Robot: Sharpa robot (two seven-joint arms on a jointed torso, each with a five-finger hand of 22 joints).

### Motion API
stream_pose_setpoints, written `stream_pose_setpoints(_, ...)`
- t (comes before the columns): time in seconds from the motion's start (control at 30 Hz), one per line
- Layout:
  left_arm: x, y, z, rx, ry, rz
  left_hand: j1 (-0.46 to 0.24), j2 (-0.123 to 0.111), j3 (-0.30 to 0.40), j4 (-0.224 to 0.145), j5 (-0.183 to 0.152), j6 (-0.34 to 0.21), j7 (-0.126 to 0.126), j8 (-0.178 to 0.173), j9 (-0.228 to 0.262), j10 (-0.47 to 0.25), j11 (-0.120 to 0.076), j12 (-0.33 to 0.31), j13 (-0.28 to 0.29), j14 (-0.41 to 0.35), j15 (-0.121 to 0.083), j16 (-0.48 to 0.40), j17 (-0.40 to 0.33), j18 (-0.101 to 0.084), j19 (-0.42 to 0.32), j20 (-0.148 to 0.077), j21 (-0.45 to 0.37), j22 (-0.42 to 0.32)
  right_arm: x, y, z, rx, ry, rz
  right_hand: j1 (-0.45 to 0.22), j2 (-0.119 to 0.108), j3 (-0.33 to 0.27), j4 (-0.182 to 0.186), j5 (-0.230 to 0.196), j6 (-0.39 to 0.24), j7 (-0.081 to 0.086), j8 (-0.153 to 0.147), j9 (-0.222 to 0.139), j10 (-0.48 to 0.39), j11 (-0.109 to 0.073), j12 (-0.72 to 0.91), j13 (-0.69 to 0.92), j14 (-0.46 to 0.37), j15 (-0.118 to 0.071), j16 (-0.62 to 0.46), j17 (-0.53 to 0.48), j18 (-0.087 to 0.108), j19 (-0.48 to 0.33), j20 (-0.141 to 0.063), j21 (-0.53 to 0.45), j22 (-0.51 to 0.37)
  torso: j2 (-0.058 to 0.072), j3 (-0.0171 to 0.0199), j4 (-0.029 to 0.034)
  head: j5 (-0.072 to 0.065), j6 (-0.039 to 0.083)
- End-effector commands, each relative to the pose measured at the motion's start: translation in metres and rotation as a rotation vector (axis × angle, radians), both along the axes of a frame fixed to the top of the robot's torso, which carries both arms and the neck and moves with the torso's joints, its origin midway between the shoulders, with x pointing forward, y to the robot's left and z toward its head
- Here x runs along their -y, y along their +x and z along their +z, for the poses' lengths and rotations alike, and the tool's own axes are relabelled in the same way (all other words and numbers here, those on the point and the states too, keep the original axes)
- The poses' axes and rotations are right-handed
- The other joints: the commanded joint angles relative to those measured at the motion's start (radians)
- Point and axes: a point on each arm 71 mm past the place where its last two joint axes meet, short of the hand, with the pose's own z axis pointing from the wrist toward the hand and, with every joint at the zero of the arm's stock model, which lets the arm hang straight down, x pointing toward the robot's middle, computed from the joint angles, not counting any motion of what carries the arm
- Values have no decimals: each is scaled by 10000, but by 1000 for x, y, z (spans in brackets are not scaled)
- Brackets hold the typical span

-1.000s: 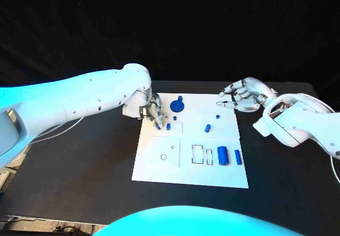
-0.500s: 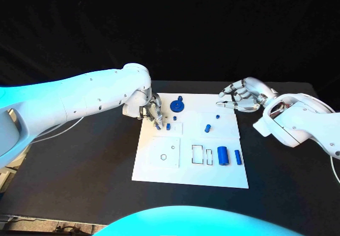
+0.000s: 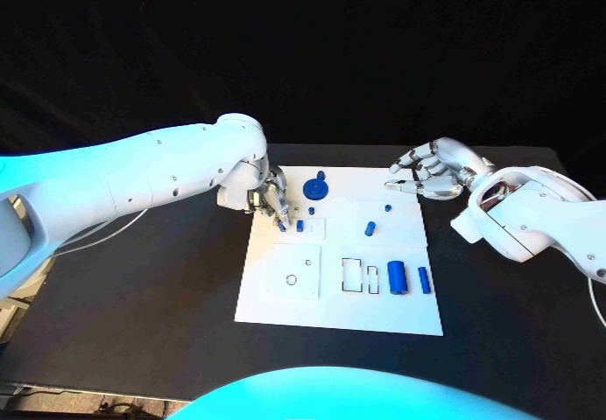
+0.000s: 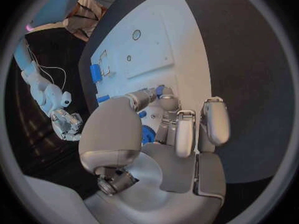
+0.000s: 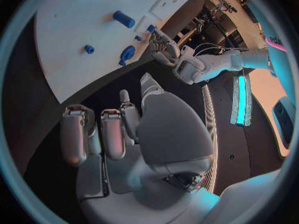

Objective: Assemble the parts on the task board

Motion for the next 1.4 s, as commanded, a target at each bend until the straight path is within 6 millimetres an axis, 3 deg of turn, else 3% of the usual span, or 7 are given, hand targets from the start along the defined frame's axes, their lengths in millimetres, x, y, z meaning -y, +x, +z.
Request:
stream_pose_setpoints(0.03,1,-6,-15,-192,-3,45,256,233,1314,-1347,-21,-53,-58,-288,19,-75,-42,-5,10,992,-50,-22,2467,57,-51,12,-50,-9,-2,0,0,10,-80,154,129,-5,-55,-23,42,-74,-6,43,-11,5,-12,35,718,551,-1,-66,576,115,303,8,-51,1554,1,-1,-2,0,-1)
stream_pose_setpoints(0.83,-4,-1,-8,284,-199,448,269,240,1219,-1320,-14,-230,-5,-476,-49,-143,1,-56,-70,969,-14,-54,2407,77,-115,30,-109,-91,-1,0,-1,5,-89,148,129,-5,-55,-23,42,-74,-6,43,-11,5,-12,35,718,551,-1,-66,576,115,303,8,-51,1554,1,2,-2,-2,-34)
stream_pose_setpoints(1.4,-7,-3,-3,1163,-679,1069,480,197,1404,-1548,77,-248,119,-688,-153,-296,93,-67,-5,906,55,-137,2254,107,-200,69,-182,-195,-1,-1,-1,-7,-86,164,129,-5,-55,-23,42,-74,-6,43,-11,5,-12,35,718,551,-1,-66,576,115,303,8,-51,1554,-4,3,4,-12,-1)
